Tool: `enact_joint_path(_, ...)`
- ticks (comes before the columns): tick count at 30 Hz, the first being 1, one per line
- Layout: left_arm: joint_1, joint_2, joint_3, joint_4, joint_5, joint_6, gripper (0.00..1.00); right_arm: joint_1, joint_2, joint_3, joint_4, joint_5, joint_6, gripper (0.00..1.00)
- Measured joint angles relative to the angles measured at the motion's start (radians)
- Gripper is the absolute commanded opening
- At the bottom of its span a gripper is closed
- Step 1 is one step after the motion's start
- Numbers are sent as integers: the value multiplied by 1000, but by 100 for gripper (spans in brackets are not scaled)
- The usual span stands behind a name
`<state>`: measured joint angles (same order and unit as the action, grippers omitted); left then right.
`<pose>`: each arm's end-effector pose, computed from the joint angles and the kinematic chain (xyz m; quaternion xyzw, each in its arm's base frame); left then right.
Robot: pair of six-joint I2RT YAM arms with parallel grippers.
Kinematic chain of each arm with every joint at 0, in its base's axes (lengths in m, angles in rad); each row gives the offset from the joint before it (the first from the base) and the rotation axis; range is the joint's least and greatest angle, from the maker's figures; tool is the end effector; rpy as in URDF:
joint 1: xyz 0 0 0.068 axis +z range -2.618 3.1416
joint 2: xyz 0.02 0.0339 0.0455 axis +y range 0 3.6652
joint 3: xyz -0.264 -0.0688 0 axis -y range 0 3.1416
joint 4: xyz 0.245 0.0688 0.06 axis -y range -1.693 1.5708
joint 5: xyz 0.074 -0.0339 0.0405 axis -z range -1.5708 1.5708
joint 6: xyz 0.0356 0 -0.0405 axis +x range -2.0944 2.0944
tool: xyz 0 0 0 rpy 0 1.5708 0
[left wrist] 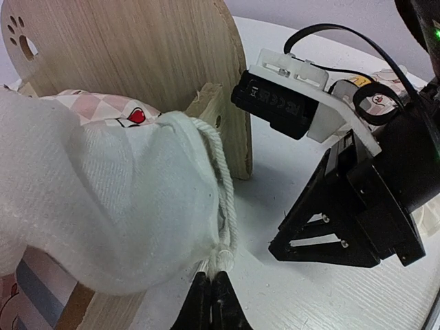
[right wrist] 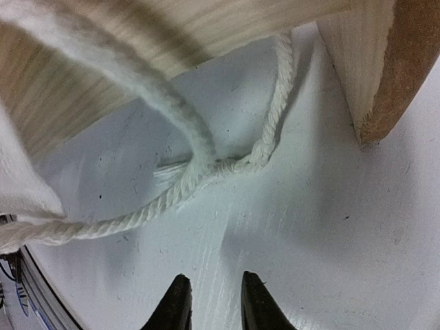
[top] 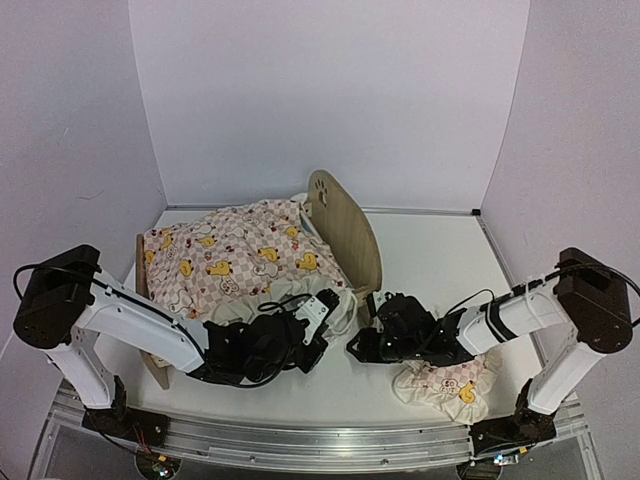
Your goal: Set up the pet bed
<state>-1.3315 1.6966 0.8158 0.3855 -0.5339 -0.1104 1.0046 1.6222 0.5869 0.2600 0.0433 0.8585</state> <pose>0.0999 -0.3332 0.1749 0.3643 0.7562 -0.1559 0.5207 0.1560 0.2426 0.1204 -0.0589 0.9199 0.2989 0.2470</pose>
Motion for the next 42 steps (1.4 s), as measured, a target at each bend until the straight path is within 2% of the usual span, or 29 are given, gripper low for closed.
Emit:
enact_joint_path(5, 0, -5, -27, -5, -13, 0, 0, 2, 35, 30, 16, 50, 61, 39)
enact_joint_path(12, 0, -5, -34, -11, -28, 2, 0, 2, 127, 91, 58, 124, 139, 40)
enact_joint_path(19, 0, -5, -44, -13, -57, 8, 0, 20, 190, 186, 29, 218, 167, 47)
enact_joint_path(31, 2, -5, -44, -13, -73, 7, 0, 42, 345, 369, -71, 422, 183, 45)
enact_joint_path(32, 2, -5, -44, -13, -75, 6, 0, 42, 349, 376, -80, 427, 182, 43)
enact_joint_path(35, 2, -5, -44, -13, -77, 6, 0, 50, 349, 377, -112, 442, 179, 29)
enact_joint_path(40, 2, -5, -44, -13, -80, 6, 0, 63, 329, 341, -147, 432, 147, 0)
enact_joint_path(42, 2, -5, -44, -13, -79, 6, 0, 63, 311, 317, -150, 428, 135, 0)
